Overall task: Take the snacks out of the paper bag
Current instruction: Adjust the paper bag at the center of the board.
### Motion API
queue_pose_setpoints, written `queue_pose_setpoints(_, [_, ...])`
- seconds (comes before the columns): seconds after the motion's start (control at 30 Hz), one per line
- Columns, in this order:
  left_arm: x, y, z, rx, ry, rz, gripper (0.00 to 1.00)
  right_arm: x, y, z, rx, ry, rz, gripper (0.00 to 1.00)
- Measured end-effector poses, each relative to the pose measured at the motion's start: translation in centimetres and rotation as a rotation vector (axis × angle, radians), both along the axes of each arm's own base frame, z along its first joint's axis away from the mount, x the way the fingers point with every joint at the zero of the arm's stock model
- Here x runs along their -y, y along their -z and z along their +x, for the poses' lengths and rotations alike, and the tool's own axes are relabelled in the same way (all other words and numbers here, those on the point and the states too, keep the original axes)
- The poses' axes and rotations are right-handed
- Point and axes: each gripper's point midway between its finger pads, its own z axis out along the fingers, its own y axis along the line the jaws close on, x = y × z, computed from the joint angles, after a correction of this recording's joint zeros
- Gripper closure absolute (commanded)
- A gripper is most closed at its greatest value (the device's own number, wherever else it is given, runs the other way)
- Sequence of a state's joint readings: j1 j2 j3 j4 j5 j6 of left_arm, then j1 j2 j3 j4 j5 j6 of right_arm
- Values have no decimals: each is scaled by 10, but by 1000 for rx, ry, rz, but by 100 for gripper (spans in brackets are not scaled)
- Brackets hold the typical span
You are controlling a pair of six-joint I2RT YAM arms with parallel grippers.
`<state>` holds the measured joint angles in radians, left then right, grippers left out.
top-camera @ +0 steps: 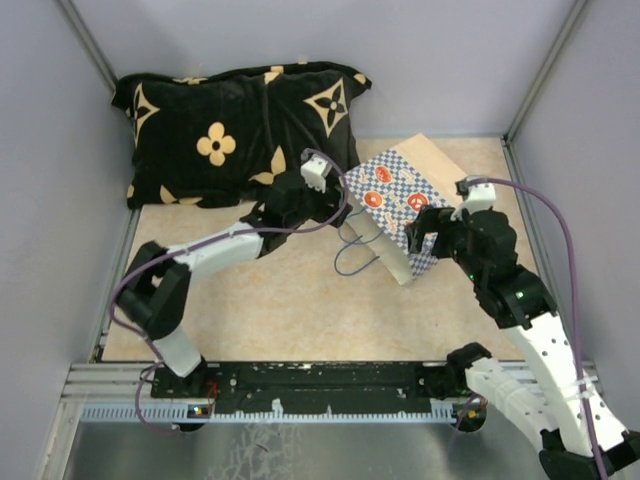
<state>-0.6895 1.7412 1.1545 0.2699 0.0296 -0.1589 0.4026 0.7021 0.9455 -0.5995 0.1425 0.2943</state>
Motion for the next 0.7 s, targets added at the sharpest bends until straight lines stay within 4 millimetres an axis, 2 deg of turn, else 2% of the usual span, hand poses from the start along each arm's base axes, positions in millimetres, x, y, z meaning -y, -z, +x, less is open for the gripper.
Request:
queue_pose_setpoints(0.07, [-10,-14,-11,23,-7,-30,3,-12,7,4,-28,-49,-30,2])
queue_pose_setpoints(0.17, [-28,-23,-26,21,-25,-78,2,-47,17,8,-69,-167,-111,2])
queue_pose_setpoints(0.3, [-51,-10,-40,-28,-51,-105,2,-103,32,6,-109,-332,-223,3])
queue_pose_setpoints(0.33, [-62,0,-47,-57,-67,-107,1,-114,36,7,-120,-360,-244,3])
queue_pose_setpoints(0.4, [-74,8,-47,-77,-96,-110,1,-134,48,11,-142,-396,-279,5])
queue_pose_setpoints(0.6, [-127,39,-54,-166,-211,-131,1,-153,89,26,-226,-406,-342,11])
queue_pose_setpoints(0.7, [-142,52,-57,-207,-243,-144,1,-162,102,33,-250,-412,-354,15])
